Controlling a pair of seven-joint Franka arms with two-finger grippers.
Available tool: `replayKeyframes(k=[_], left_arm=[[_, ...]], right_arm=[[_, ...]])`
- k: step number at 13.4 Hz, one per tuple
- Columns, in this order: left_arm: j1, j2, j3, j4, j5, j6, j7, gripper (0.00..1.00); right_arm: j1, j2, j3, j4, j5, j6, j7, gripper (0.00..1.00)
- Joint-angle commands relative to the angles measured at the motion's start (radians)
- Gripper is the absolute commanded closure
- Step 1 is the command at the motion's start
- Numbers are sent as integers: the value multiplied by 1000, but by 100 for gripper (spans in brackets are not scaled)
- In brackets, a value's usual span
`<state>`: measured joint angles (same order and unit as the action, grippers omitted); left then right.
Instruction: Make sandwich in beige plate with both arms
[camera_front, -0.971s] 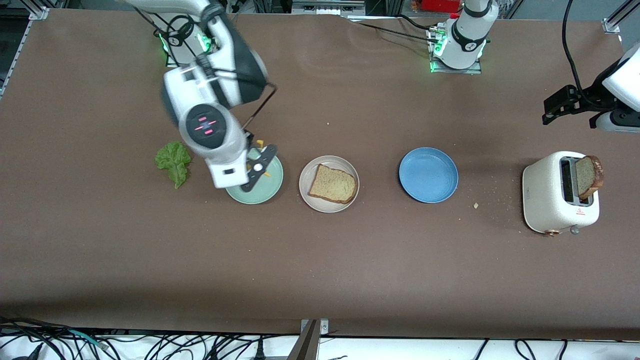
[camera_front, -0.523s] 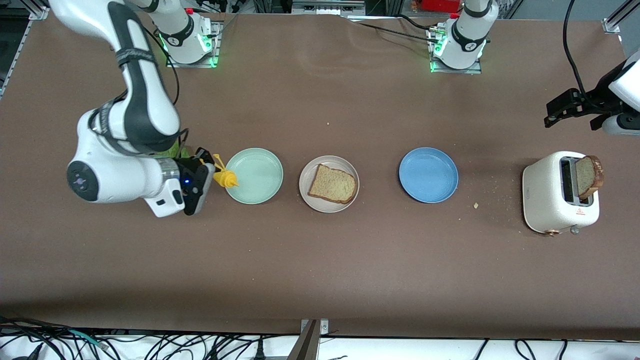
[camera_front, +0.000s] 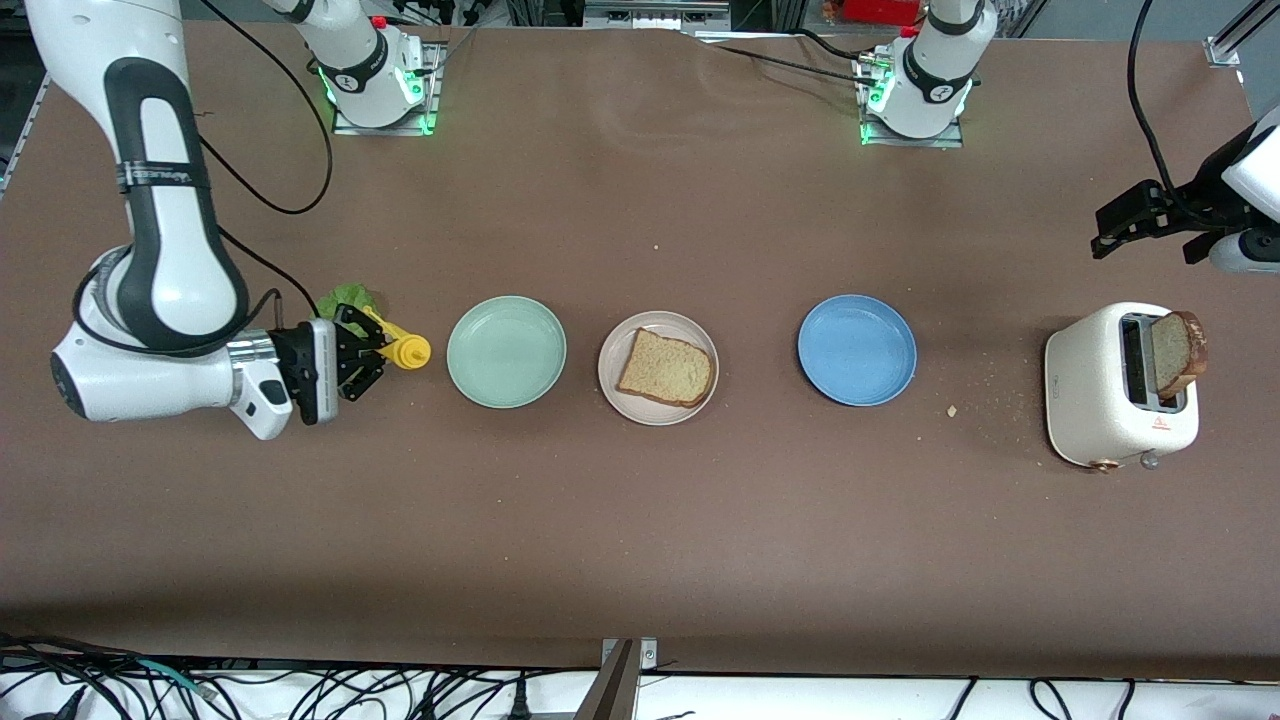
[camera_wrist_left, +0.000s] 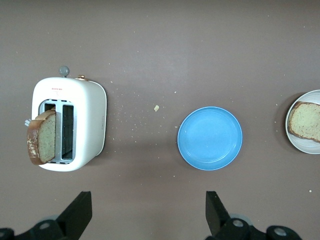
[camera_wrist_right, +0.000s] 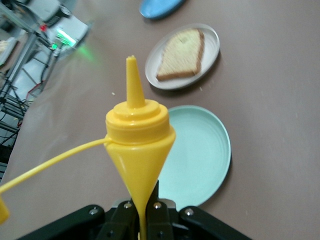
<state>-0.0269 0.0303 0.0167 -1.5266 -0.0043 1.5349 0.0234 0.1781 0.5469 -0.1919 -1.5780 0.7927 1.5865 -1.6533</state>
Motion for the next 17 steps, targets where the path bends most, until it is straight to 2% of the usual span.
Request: replayKeyframes(k=[1, 4, 8, 17], left_arm=[[5, -3, 3, -9, -20, 19, -5, 0], [13, -1, 3, -9, -14, 24, -5, 0], [13, -1, 2, -7, -22, 22, -7, 0], [12, 11, -1, -7, -23, 24, -5, 0]], right_arm=[[-67, -31, 12, -107, 109, -20, -236, 100], [-133, -1, 14, -198, 204, -48, -490, 100], [-166, 99, 16, -215, 315, -101, -738, 100], [-184, 225, 16, -214, 373, -97, -964, 100]])
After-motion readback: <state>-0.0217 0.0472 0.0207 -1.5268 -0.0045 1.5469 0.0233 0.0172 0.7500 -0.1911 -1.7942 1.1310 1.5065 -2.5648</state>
